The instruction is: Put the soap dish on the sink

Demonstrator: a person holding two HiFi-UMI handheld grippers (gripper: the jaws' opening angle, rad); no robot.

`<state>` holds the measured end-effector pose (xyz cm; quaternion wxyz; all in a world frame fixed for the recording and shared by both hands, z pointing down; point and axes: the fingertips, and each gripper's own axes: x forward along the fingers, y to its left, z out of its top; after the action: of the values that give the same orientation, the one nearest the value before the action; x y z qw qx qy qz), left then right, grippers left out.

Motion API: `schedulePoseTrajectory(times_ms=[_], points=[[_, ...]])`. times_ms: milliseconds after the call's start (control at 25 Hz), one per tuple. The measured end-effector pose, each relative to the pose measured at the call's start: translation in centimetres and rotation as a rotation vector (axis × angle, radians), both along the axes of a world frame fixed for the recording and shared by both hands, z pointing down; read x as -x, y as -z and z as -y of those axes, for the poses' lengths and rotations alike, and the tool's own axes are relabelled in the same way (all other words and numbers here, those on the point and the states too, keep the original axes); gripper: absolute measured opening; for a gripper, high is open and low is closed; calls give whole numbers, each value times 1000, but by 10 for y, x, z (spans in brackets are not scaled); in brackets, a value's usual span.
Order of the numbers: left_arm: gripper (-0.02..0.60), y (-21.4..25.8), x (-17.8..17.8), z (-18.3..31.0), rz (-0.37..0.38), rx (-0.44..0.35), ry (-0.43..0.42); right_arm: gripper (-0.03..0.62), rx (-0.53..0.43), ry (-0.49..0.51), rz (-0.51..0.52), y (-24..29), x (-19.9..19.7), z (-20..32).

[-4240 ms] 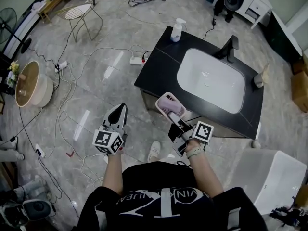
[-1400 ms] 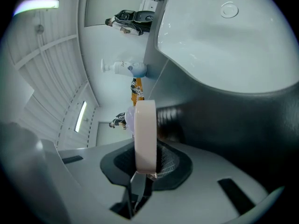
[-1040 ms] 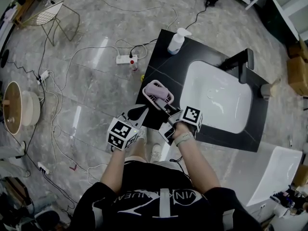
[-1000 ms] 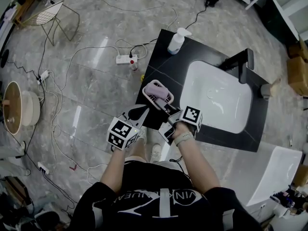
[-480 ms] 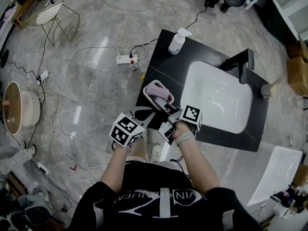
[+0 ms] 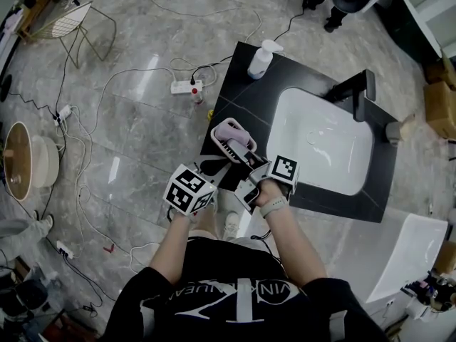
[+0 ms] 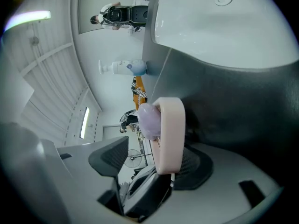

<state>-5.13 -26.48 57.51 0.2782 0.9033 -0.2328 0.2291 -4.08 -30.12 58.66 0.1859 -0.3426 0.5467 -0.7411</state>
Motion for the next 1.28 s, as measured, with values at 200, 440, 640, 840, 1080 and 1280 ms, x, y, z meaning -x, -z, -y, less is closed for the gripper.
schedulePoseTrajectory(times_ms=[200, 440, 640, 840, 1080, 1280], points=[[14, -3, -2, 1, 21, -3, 11, 281, 20, 5, 17, 1, -1, -5], [14, -2, -3, -1, 28, 6, 12, 287, 47, 4, 34, 3, 0, -14], [14, -5, -2, -3, 51, 19, 14, 287, 58, 15, 57, 3, 3, -22], [14, -9, -2, -5, 73, 25, 12, 287, 86, 6, 98, 0, 5, -30], [14, -9, -3, -6, 92, 24, 6, 287, 99, 1, 128, 0, 6, -36], [14, -10, -4, -6, 91, 29, 11, 287, 115, -8, 140, -1, 4, -39]])
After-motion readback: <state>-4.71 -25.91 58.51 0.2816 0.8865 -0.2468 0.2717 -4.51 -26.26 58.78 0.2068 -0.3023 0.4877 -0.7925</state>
